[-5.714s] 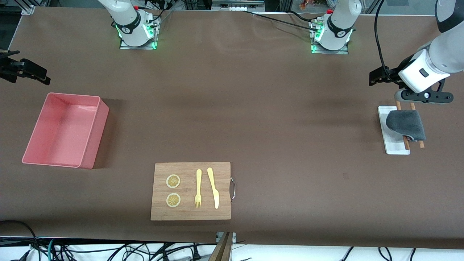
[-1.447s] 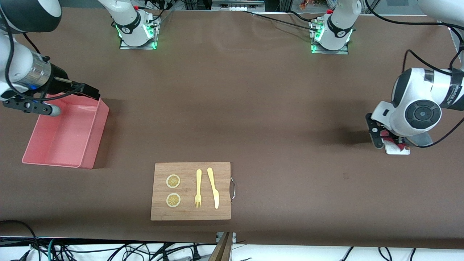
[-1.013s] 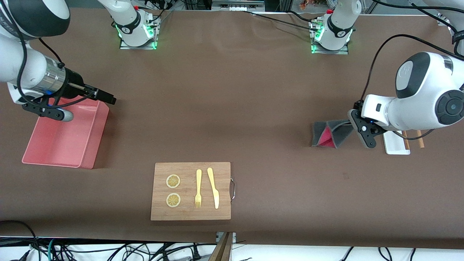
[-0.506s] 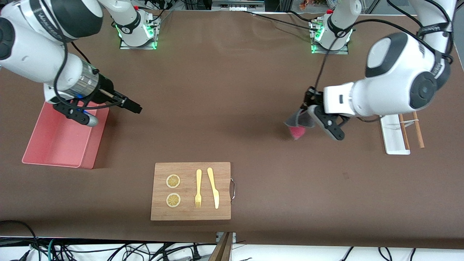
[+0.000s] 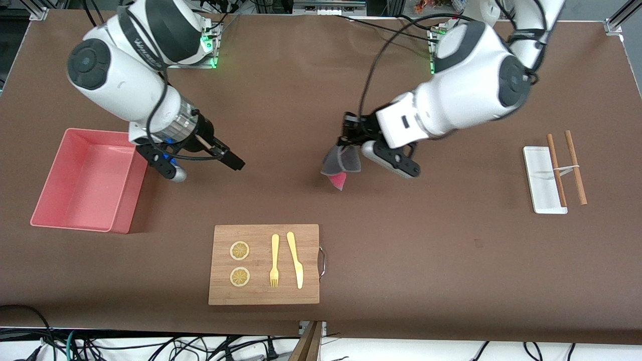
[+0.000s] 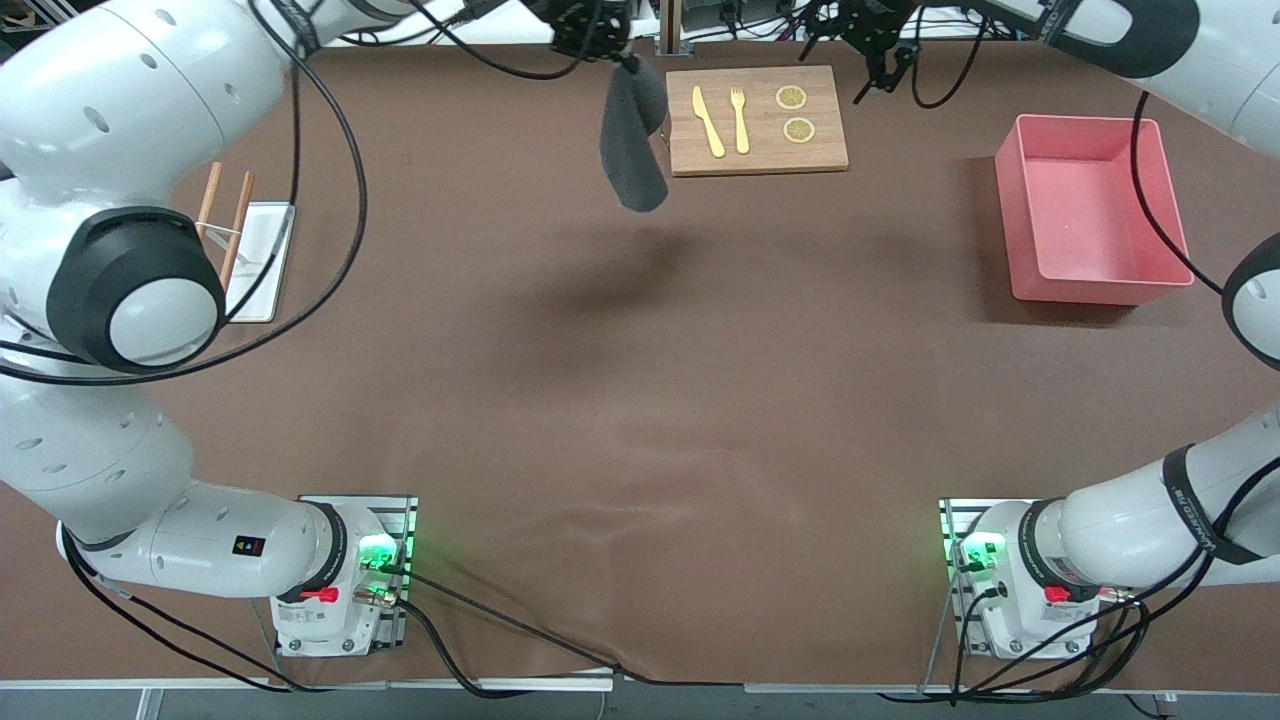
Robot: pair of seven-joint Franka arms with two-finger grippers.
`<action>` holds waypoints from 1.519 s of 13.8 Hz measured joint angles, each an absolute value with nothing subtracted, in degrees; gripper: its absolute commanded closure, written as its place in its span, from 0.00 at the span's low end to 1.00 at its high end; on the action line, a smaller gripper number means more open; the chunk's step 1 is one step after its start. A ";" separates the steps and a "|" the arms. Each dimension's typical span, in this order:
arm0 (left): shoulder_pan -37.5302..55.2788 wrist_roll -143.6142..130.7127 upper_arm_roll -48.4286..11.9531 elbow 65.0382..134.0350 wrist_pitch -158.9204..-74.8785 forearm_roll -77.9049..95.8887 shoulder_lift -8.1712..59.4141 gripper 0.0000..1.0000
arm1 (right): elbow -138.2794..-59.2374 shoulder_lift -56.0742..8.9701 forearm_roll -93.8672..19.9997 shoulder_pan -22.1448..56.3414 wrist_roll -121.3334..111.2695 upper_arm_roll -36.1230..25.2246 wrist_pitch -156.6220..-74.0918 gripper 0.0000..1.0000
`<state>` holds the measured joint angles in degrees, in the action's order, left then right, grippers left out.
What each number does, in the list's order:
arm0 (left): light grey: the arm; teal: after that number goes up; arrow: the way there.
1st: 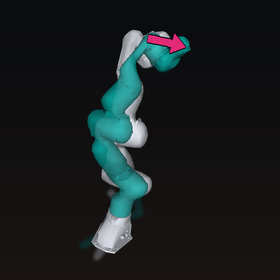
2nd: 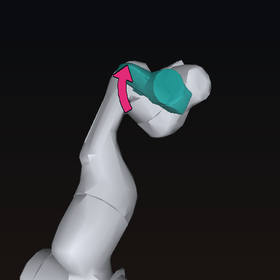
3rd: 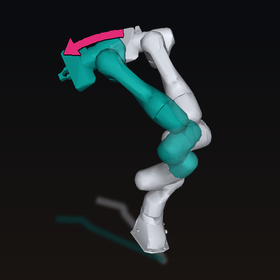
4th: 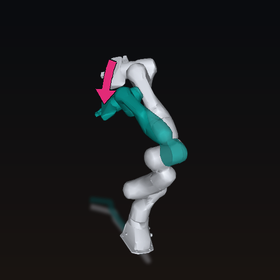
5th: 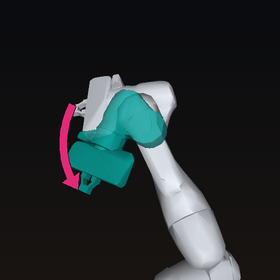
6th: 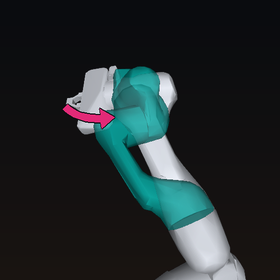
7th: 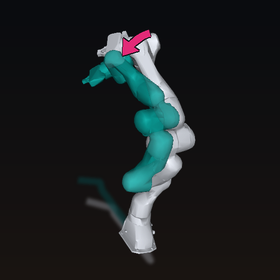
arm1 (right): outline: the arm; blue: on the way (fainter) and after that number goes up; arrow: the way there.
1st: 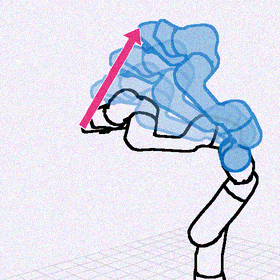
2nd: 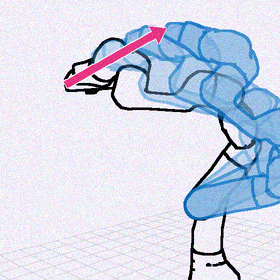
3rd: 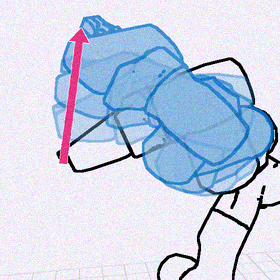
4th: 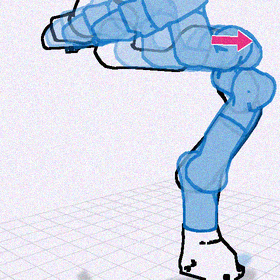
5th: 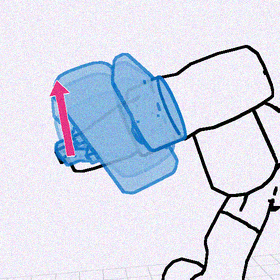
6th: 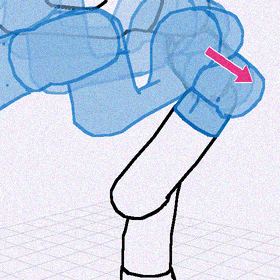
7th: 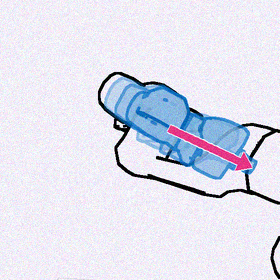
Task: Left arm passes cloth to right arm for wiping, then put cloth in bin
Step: 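Carry the cloth toward the right gripper at the table middle, then grasp the cloth with the right gripper while the left gripper opens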
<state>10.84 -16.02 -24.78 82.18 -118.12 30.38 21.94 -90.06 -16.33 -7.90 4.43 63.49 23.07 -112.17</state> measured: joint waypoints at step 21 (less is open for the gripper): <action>18.08 -46.70 -24.78 81.52 -126.39 30.61 22.53 1.00 | -90.11 -25.05 -23.90 8.40 67.91 23.68 -116.70 0.18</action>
<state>18.08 -46.70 -24.78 81.52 -126.39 30.61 22.53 -90.11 -25.05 -23.90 8.40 67.91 23.68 -116.70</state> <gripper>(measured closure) 0.982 0.004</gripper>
